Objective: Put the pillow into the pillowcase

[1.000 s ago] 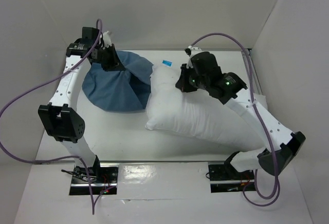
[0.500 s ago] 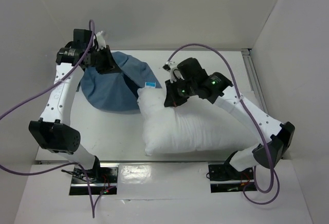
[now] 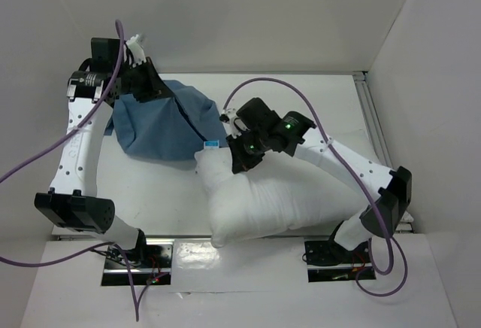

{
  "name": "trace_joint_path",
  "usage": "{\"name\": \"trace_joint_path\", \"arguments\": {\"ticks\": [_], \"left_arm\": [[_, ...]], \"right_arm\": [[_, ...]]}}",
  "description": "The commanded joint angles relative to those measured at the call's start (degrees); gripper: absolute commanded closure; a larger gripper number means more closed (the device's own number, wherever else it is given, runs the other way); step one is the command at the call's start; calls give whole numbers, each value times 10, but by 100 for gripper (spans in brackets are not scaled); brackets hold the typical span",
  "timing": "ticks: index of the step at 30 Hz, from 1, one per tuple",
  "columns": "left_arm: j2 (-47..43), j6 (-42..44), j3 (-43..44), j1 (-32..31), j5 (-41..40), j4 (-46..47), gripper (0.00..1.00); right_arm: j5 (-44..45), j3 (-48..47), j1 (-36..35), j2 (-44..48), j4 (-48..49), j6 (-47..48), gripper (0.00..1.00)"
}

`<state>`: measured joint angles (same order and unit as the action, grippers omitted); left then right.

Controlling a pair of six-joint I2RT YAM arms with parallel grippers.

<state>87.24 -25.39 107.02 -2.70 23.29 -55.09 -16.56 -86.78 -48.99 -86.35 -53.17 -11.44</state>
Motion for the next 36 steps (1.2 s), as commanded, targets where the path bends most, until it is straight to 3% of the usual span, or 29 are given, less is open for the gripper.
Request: {"name": "trace_joint_path", "arguments": {"ticks": [1, 8, 12, 14, 19, 26, 36], "left_arm": [[-14, 6, -14, 3, 29, 9, 100], [-45, 31, -96, -8, 18, -1, 100], [-51, 37, -154, -21, 10, -1, 100], [-45, 37, -161, -27, 15, -1, 100], [-39, 43, -155, -45, 20, -7, 100], [5, 41, -104, -74, 77, -6, 100], [38, 24, -76, -80, 84, 5, 100]], "right_arm": [[22, -50, -1, -22, 60, 11, 100], [68, -135, 27, -81, 69, 24, 100], [43, -148, 65, -94, 87, 29, 100], [28, -148, 78, -102, 104, 29, 100], [92, -160, 101, -117, 126, 12, 100], [58, -197, 123, -126, 149, 1, 100], [21, -29, 72, -41, 136, 1, 100]]}}
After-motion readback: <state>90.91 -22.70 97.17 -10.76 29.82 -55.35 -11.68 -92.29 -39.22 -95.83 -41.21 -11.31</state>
